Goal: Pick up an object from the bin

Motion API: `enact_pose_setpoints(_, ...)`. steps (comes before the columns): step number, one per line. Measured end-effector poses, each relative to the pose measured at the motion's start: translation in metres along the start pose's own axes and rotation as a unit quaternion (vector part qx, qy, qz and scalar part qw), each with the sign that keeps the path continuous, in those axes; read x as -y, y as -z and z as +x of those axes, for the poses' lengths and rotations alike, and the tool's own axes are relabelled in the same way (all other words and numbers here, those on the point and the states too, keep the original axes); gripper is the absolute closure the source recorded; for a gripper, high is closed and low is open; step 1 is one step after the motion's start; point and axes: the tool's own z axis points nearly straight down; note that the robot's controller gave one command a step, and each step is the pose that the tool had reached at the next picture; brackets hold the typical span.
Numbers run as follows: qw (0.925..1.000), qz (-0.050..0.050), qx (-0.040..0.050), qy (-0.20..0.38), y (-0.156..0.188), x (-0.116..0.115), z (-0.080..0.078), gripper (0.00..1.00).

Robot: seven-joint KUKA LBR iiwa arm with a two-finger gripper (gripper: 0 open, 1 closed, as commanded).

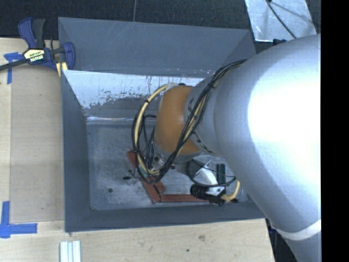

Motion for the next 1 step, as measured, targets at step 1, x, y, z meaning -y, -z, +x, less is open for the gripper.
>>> enact_pose_setpoints(1, 1.0, -0.001, 0.0001, 0.0, 0.0011, -0.0007, -0.0001, 1.0)
